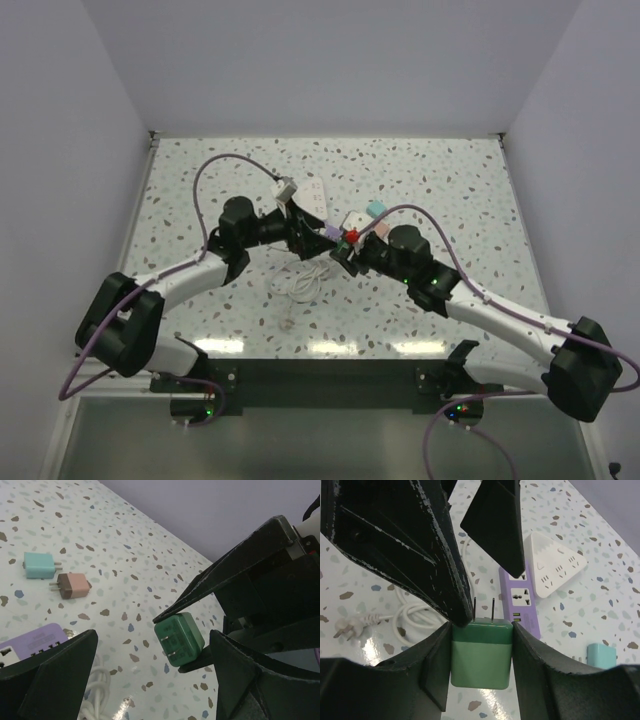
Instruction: Insert the plug
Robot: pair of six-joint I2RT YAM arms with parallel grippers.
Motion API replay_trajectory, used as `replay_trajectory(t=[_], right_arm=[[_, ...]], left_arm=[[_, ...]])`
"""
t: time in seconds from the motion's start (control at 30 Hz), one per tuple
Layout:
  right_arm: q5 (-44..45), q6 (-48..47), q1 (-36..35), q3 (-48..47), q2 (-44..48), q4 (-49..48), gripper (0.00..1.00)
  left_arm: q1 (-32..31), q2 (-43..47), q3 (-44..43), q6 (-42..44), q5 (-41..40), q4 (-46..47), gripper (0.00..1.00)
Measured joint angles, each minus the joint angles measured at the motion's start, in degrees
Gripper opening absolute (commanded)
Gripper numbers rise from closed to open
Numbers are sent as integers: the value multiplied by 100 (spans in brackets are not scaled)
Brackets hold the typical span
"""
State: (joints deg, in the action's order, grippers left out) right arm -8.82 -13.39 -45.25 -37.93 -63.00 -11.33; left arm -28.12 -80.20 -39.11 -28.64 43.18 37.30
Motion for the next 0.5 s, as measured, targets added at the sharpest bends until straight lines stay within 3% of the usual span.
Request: replay_trajectory(t=[0.17, 0.27, 0.37, 0.5], right_arm=[[2, -68, -68, -70, -48, 68, 48], [4, -92, -94, -74, -50, 118, 49], [11, -120, -98, -74, -52, 138, 50], [31, -153, -98, -74, -52, 142, 52]], left_arm=[[-192, -262, -149, -33, 35, 74, 98], [-269, -409, -188, -33, 37, 66, 91], [-323, -522, -286, -7, 44, 0, 82], [-413, -632, -437, 79, 175, -59, 63]])
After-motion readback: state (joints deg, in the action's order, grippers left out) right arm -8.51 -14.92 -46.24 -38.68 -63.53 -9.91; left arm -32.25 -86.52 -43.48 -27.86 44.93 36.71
